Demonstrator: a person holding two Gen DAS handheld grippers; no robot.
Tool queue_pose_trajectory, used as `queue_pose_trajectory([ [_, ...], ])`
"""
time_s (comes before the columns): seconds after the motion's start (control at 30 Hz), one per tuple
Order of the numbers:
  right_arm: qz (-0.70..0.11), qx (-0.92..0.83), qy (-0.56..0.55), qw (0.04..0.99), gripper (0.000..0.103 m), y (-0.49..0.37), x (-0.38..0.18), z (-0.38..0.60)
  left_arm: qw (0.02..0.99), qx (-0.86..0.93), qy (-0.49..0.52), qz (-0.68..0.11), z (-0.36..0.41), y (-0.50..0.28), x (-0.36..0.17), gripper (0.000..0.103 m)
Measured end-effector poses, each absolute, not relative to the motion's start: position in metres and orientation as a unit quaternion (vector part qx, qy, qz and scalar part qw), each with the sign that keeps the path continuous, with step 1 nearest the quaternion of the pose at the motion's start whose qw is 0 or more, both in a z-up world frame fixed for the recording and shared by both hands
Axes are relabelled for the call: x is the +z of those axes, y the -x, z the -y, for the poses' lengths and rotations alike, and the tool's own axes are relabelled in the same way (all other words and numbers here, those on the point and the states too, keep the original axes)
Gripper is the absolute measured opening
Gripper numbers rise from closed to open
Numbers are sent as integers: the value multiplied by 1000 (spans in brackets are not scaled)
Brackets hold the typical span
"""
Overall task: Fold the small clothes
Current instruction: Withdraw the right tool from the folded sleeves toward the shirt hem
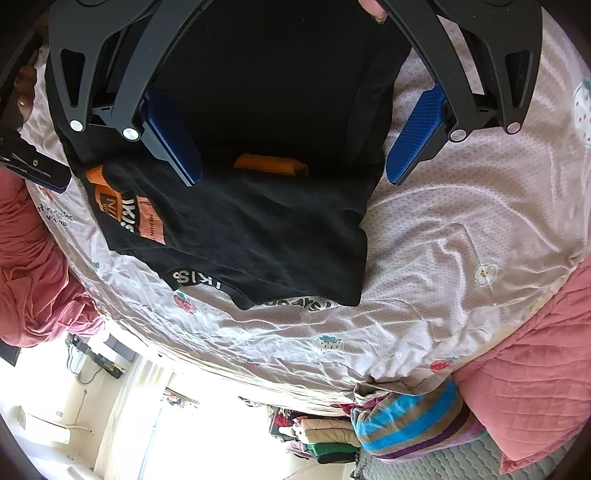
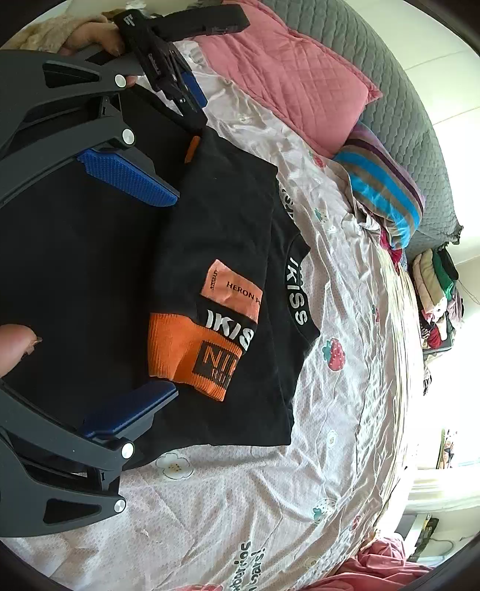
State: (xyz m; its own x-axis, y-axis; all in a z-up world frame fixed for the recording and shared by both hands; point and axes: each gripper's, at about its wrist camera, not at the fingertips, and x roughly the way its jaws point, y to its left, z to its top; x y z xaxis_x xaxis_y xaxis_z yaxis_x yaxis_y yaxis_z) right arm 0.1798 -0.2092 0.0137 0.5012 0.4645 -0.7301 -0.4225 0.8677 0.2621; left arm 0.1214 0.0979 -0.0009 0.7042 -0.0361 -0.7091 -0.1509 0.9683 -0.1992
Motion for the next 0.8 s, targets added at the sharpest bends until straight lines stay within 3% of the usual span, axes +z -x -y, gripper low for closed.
queue_pose_trajectory([
  [0.8, -440, 255, 1, 861, 95, -147, 8, 239, 911, 68, 90, -398, -92, -51, 18, 94],
])
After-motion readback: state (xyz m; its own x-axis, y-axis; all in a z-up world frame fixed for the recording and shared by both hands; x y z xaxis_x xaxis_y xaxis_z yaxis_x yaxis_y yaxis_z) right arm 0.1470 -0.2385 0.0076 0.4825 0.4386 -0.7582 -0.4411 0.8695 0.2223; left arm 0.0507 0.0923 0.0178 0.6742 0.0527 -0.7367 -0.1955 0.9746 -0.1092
